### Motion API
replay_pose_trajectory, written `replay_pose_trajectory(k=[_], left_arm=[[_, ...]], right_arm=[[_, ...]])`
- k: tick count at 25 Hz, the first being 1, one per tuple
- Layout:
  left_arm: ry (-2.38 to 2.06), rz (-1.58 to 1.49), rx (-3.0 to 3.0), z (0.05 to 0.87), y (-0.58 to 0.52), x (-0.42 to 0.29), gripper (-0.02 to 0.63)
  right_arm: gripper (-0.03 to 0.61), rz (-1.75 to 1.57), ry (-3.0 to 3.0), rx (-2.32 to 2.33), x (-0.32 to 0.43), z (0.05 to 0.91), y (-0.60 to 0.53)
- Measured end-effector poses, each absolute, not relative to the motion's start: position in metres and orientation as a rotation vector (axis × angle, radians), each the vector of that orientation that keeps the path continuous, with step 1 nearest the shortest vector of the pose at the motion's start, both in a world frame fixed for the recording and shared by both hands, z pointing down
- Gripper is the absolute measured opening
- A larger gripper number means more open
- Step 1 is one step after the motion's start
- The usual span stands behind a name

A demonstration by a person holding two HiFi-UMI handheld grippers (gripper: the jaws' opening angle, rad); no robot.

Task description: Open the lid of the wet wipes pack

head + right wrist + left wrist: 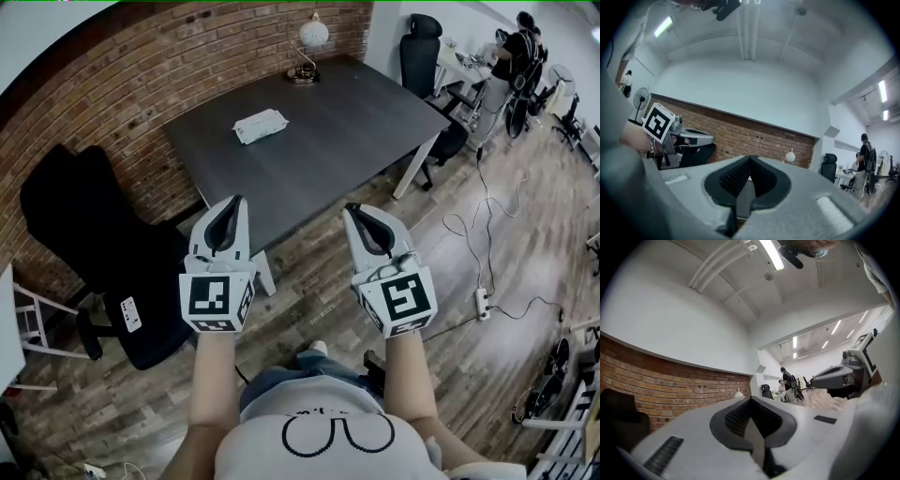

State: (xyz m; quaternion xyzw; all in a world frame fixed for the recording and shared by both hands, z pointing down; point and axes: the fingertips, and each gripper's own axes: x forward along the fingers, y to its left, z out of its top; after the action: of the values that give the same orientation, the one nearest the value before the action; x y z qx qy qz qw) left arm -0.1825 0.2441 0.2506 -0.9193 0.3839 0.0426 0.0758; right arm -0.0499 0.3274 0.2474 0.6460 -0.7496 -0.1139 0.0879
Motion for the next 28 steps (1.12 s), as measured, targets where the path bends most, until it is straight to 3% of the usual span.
replay_pose_trajectory(k=[15,28], left_arm=[[1.243,0.052,-2.741,0.265,0.170,-0.100,-0.002],[1.310,0.101,-2.811,0.290,0.038,-0.035,-0.002]], right_arm=[[0.002,-0.228,-2.357,1.871,0.038,0.269,0.244],[0.002,-0.181,-2.383,1.788,0.103,0.285,0.111]])
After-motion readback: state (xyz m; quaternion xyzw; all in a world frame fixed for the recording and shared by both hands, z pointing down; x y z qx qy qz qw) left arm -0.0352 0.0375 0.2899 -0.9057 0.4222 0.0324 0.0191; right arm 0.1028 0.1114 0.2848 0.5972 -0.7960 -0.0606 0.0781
